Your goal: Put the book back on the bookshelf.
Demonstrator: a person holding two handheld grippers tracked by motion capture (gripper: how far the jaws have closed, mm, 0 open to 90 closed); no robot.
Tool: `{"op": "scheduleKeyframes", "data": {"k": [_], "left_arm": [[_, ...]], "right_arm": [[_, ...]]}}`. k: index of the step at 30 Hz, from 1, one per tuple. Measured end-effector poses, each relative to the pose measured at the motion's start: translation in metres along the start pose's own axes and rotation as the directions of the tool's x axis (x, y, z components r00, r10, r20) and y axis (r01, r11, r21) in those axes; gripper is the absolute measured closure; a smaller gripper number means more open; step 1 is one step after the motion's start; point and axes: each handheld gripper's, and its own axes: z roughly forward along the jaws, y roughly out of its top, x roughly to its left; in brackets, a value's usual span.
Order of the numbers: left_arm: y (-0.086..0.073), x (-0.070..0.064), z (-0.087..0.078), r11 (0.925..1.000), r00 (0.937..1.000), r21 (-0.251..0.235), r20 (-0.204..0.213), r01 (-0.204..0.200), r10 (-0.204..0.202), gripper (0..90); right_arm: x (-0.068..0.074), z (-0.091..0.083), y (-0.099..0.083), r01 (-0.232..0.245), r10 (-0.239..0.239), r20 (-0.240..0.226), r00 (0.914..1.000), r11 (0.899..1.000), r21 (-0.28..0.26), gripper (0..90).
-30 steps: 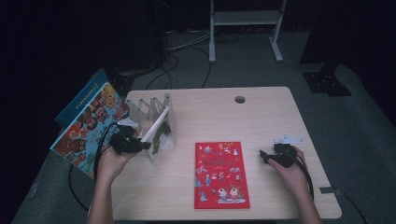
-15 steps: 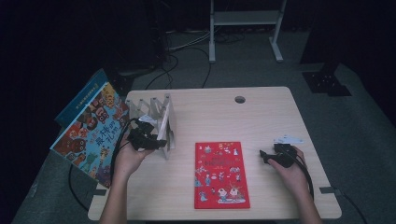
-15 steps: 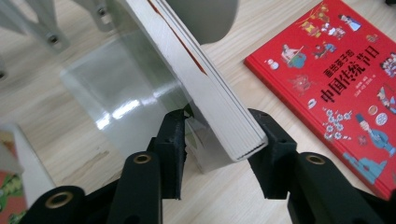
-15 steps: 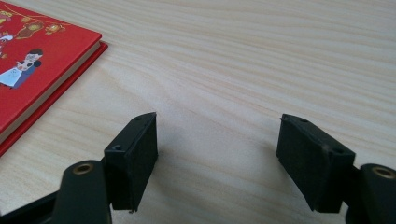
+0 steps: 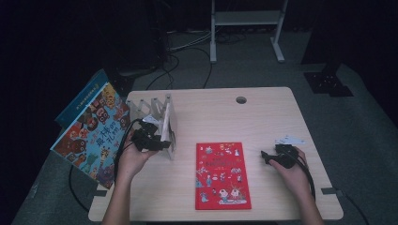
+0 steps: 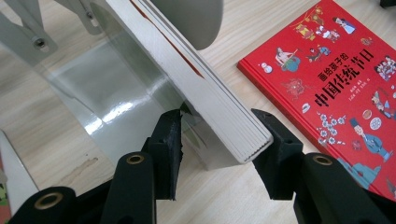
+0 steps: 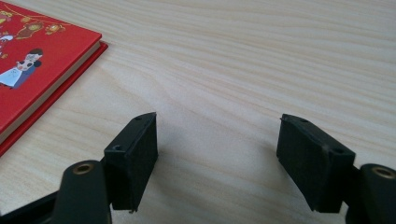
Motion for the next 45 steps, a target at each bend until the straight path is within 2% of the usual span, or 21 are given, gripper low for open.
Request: {"op": "scheduleKeyframes", "data": {"k": [1,5,8,14,16,21,24,35,37,39,45], "left_arm": [[-0.001,0.001,-0.002,1.0000,1.0000,-0.008,0.009,0.000,0.000,53.5],[-0.006,0.000,-0.010,0.9997,0.9999,-0.024,-0.007,-0.008,0.008,48.4],[-0.012,-0.001,-0.014,0.9991,0.9999,-0.040,-0.005,-0.012,0.012,44.9],[-0.026,-0.008,-0.018,0.9971,0.9993,-0.071,0.025,-0.027,0.028,39.2],[-0.030,-0.012,-0.020,0.9965,0.9990,-0.078,0.032,-0.030,0.033,38.1],[-0.038,-0.020,-0.021,0.9958,0.9967,-0.074,0.057,-0.053,0.058,35.5],[-0.042,-0.026,-0.019,0.9945,0.9939,-0.082,0.084,-0.065,0.072,34.8],[-0.048,-0.044,-0.007,0.9923,0.9844,-0.075,0.139,-0.098,0.108,31.7],[-0.047,-0.048,-0.003,0.9906,0.9810,-0.070,0.147,-0.118,0.127,31.1],[-0.044,-0.052,0.004,0.9885,0.9771,-0.069,0.157,-0.135,0.144,29.0],[-0.036,-0.065,0.024,0.9821,0.9665,-0.070,0.178,-0.175,0.185,23.4]], "right_arm": [[0.000,0.000,0.000,0.000,0.000,0.000,1.0000,1.000,0.000,28.0],[0.000,0.000,0.000,0.000,0.000,0.000,1.0000,1.000,0.000,28.0],[0.000,0.000,0.000,0.001,-0.001,0.000,1.0000,1.000,0.000,28.0],[0.000,0.000,0.000,0.004,-0.004,-0.006,1.0000,1.000,0.001,28.0],[0.001,-0.001,-0.001,0.013,-0.013,-0.011,0.9999,1.000,0.000,28.8],[0.009,-0.003,0.001,0.070,-0.070,-0.003,0.9976,0.998,0.001,32.6],[0.015,-0.006,0.004,0.096,-0.096,-0.003,0.9954,0.995,0.006,32.9],[0.034,-0.018,0.015,0.116,-0.117,-0.055,0.9916,0.993,-0.033,32.7],[0.039,-0.017,0.017,0.120,-0.122,-0.069,0.9901,0.992,-0.033,32.4],[0.043,-0.016,0.018,0.112,-0.115,-0.101,0.9883,0.993,-0.034,32.1],[0.055,-0.009,0.023,0.130,-0.131,-0.128,0.9830,0.991,-0.015,31.5]]}}
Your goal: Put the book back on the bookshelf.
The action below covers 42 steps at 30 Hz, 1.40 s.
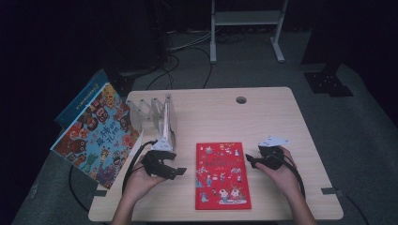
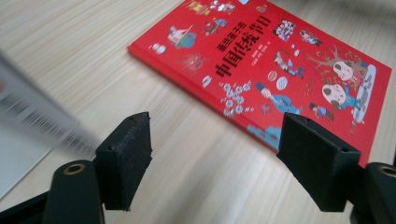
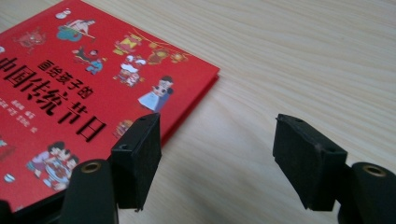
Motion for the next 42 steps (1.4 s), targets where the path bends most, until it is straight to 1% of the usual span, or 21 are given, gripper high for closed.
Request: {"op": "scheduleKeyframes", "data": {"k": [4,7,9,11,13,14,15,18,19,20,21,23,24,25,27,29,33,38,39,40,42], "left_arm": [[0.007,-0.005,0.013,0.9994,0.9992,0.007,0.019,-0.035,0.035,20.7],[0.012,-0.007,0.021,0.9983,0.9978,0.007,0.033,-0.058,0.058,19.2],[0.015,-0.006,0.025,0.9980,0.9974,0.004,0.035,-0.063,0.063,18.2],[0.019,-0.006,0.028,0.9974,0.9964,0.002,0.046,-0.072,0.071,17.1],[0.024,-0.005,0.032,0.9972,0.9962,-0.007,0.044,-0.075,0.075,16.7],[0.027,-0.005,0.033,0.9972,0.9960,-0.014,0.050,-0.073,0.074,16.5],[0.030,-0.004,0.035,0.9964,0.9953,-0.009,0.048,-0.085,0.085,16.5],[0.034,-0.005,0.039,0.9958,0.9945,-0.013,0.052,-0.090,0.091,16.5],[0.034,-0.006,0.040,0.9956,0.9942,-0.010,0.053,-0.093,0.094,16.5],[0.034,-0.007,0.041,0.9949,0.9935,-0.005,0.053,-0.101,0.101,16.4],[0.033,-0.007,0.042,0.9953,0.9937,-0.005,0.056,-0.097,0.097,16.5],[0.032,-0.007,0.042,0.9947,0.9932,0.003,0.054,-0.103,0.103,16.4],[0.031,-0.007,0.042,0.9955,0.9939,0.003,0.056,-0.095,0.095,16.5],[0.030,-0.006,0.043,0.9951,0.9936,0.005,0.055,-0.099,0.099,16.4],[0.029,-0.005,0.043,0.9960,0.9946,0.004,0.054,-0.090,0.089,16.4],[0.029,-0.005,0.042,0.9954,0.9942,0.009,0.051,-0.095,0.095,16.5],[0.029,-0.005,0.042,0.9954,0.9941,0.013,0.053,-0.095,0.095,16.5],[0.028,-0.005,0.044,0.9960,0.9951,0.014,0.046,-0.089,0.088,16.4],[0.028,-0.005,0.045,0.9963,0.9957,0.017,0.038,-0.085,0.084,16.4],[0.029,-0.004,0.046,0.9963,0.9961,0.018,0.030,-0.084,0.083,16.5],[0.030,-0.003,0.048,0.9972,0.9974,0.020,0.010,-0.072,0.072,16.4]], "right_arm": [[0.006,0.006,0.007,0.003,-0.003,-0.019,0.9998,1.000,-0.002,31.5],[0.010,0.010,0.011,0.015,-0.015,-0.031,0.9994,1.000,0.000,31.7],[0.013,0.014,0.013,0.008,-0.008,-0.046,0.9989,1.000,0.006,31.6],[0.016,0.018,0.013,0.017,-0.016,-0.053,0.9985,1.000,0.022,31.3],[0.020,0.024,0.013,0.021,-0.018,-0.070,0.9974,0.999,0.042,30.9],[0.021,0.025,0.013,0.026,-0.023,-0.077,0.9968,0.999,0.046,30.7],[0.023,0.027,0.013,0.023,-0.018,-0.084,0.9963,0.998,0.055,30.2],[0.026,0.030,0.014,0.001,0.006,-0.113,0.9936,0.998,0.061,30.2],[0.026,0.031,0.014,-0.013,0.021,-0.124,0.9920,0.998,0.067,30.1],[0.027,0.033,0.014,-0.027,0.037,-0.137,0.9898,0.997,0.071,28.1],[0.028,0.034,0.015,-0.038,0.048,-0.135,0.9897,0.996,0.076,27.3],[0.027,0.036,0.016,-0.035,0.046,-0.135,0.9898,0.996,0.080,26.0],[0.027,0.037,0.017,-0.040,0.051,-0.134,0.9897,0.996,0.082,25.4],[0.027,0.038,0.018,-0.041,0.053,-0.140,0.9887,0.996,0.084,25.5],[0.027,0.043,0.021,-0.035,0.048,-0.161,0.9859,0.996,0.077,25.6],[0.029,0.050,0.026,-0.020,0.034,-0.181,0.9829,0.997,0.078,25.6],[0.034,0.066,0.039,-0.008,0.028,-0.228,0.9732,0.996,0.088,25.6],[0.045,0.081,0.053,0.026,-0.001,-0.265,0.9643,0.995,0.094,25.6],[0.047,0.082,0.054,0.029,-0.003,-0.267,0.9637,0.995,0.095,25.7],[0.048,0.082,0.056,0.045,-0.018,-0.266,0.9637,0.994,0.095,26.3],[0.049,0.078,0.057,0.077,-0.054,-0.247,0.9674,0.993,0.085,33.0]]}}
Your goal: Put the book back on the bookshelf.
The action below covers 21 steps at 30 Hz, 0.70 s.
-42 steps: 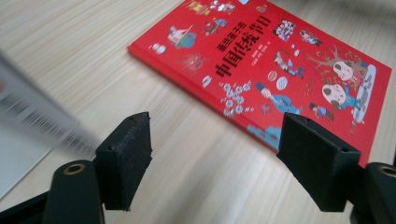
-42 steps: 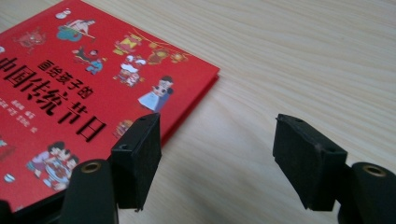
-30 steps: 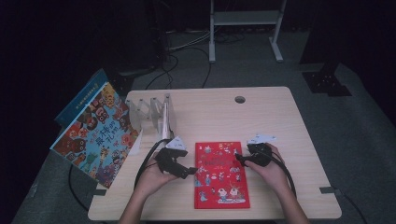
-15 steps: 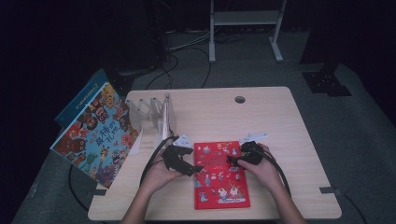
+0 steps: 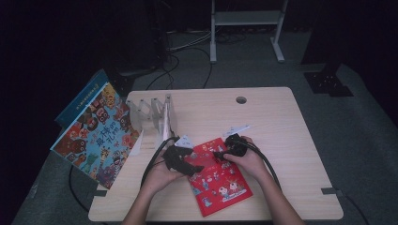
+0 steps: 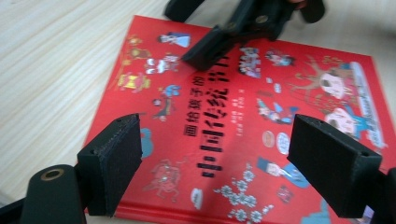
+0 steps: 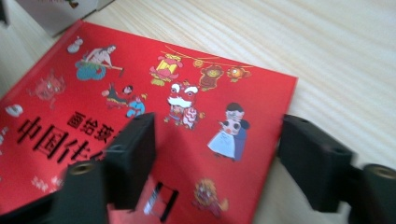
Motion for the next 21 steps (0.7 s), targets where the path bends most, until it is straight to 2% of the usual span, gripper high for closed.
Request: {"op": "scheduleKeyframes", "data": {"k": [2,6,9,13,15,17,21], "left_arm": [[0.002,0.001,0.004,1.0000,0.9998,0.004,-0.018,0.003,-0.003,15.4],[0.007,0.001,0.016,0.9997,0.9997,0.022,-0.022,-0.009,0.009,14.0],[0.011,0.001,0.027,0.9993,0.9996,0.031,-0.018,-0.020,0.021,10.5],[0.017,0.005,0.038,0.9991,0.9986,0.031,-0.043,-0.030,0.031,8.6],[0.019,0.010,0.044,0.9994,0.9975,0.025,-0.066,-0.023,0.024,7.0],[0.021,0.014,0.049,0.9998,0.9975,0.016,-0.069,-0.011,0.012,6.8],[0.022,0.022,0.063,0.9993,0.9961,0.035,-0.088,0.009,-0.006,4.7]], "right_arm": [[0.002,-0.010,-0.003,0.017,-0.017,0.025,0.9995,1.000,0.000,32.6],[0.005,-0.031,-0.013,0.016,-0.016,0.019,0.9997,1.000,-0.025,31.6],[0.007,-0.044,-0.026,0.020,-0.018,0.031,0.9993,0.999,-0.037,31.1],[0.009,-0.057,-0.047,0.034,-0.033,0.053,0.9981,0.999,-0.029,30.7],[0.010,-0.061,-0.055,0.036,-0.034,0.059,0.9977,0.999,-0.026,30.6],[0.012,-0.066,-0.064,0.039,-0.037,0.067,0.9970,0.999,-0.026,30.6],[0.014,-0.075,-0.076,0.043,-0.041,0.076,0.9962,0.999,-0.025,30.0]]}}
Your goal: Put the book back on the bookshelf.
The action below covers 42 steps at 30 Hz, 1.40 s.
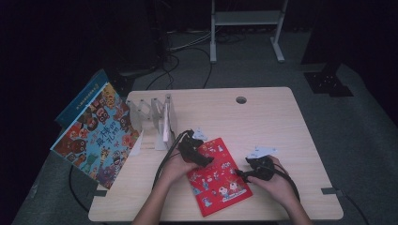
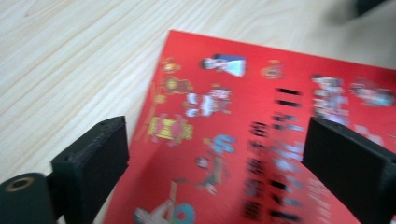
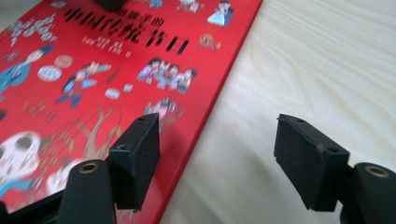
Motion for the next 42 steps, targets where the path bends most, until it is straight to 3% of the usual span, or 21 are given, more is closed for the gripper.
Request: {"op": "scheduleKeyframes", "data": {"k": [6,15,22,30,32,42], "left_arm": [[-0.001,0.005,0.016,0.9994,0.9993,0.013,0.020,0.033,-0.033,2.2],[-0.007,0.011,0.017,0.9976,0.9947,0.010,0.076,0.068,-0.069,0.0],[-0.010,0.010,0.016,0.9980,0.9950,0.003,0.077,0.064,-0.064,0.0],[-0.010,0.010,0.017,0.9976,0.9947,-0.003,0.077,0.069,-0.068,0.0],[-0.010,0.010,0.016,0.9977,0.9947,-0.001,0.078,0.068,-0.068,0.0],[-0.010,0.011,0.015,0.9971,0.9950,0.016,0.065,0.075,-0.076,0.0]], "right_arm": [[0.005,-0.018,-0.016,-0.014,0.014,0.016,0.9998,1.000,-0.005,29.8],[0.014,-0.035,-0.037,-0.035,0.036,0.026,0.9990,0.999,-0.012,29.1],[0.023,-0.044,-0.049,-0.047,0.047,0.019,0.9987,0.999,-0.020,29.0],[0.041,-0.048,-0.057,-0.018,0.017,-0.010,0.9998,1.000,-0.018,29.4],[0.043,-0.045,-0.057,-0.001,0.001,0.005,1.0000,1.000,-0.004,28.6],[0.033,-0.043,-0.055,-0.032,0.032,0.013,0.9994,0.999,0.006,26.8]]}}
